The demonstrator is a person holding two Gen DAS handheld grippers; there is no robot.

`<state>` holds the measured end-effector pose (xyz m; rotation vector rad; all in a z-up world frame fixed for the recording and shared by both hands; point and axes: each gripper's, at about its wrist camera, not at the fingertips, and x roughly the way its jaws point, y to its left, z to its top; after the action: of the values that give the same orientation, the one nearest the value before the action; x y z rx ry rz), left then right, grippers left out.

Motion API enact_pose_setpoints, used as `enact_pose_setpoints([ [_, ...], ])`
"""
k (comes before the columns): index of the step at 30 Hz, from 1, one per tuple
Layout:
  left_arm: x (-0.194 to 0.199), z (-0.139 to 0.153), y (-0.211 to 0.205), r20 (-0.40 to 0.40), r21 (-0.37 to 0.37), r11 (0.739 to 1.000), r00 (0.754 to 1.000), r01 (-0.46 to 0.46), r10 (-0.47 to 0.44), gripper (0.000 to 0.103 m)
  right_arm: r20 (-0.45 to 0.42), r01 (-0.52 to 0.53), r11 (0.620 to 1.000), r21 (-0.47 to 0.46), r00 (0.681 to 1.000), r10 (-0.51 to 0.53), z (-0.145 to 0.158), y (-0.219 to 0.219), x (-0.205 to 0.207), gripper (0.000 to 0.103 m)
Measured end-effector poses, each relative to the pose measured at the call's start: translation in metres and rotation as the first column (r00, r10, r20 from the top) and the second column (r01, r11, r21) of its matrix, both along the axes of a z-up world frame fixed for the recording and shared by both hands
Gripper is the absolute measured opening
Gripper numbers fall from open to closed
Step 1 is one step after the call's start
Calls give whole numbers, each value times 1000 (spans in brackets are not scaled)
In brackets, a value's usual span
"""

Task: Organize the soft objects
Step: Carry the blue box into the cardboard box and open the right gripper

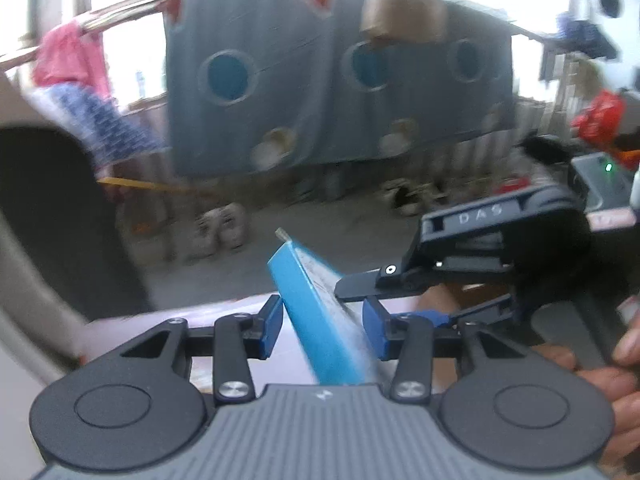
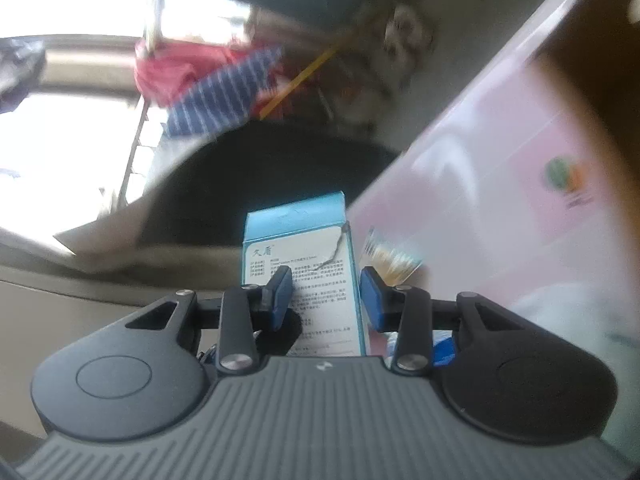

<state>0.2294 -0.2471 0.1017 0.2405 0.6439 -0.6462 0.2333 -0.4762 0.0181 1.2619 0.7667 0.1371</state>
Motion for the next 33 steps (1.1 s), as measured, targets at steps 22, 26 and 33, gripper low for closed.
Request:
enact_pose_setpoints([
  [22, -42, -104, -187, -162, 173, 962, 970, 211, -183, 49, -213, 188, 979, -76, 956, -200, -100, -204, -95, 37],
  [26, -46, -90, -173, -131, 180, 961, 974, 208, -186, 51, -236, 195, 974, -111, 947, -217, -108, -204, -96, 37],
  [33, -43, -56, -124, -99, 169, 973, 985, 159, -144, 61, -307, 222, 967, -123, 918, -250, -110, -196, -107, 38],
])
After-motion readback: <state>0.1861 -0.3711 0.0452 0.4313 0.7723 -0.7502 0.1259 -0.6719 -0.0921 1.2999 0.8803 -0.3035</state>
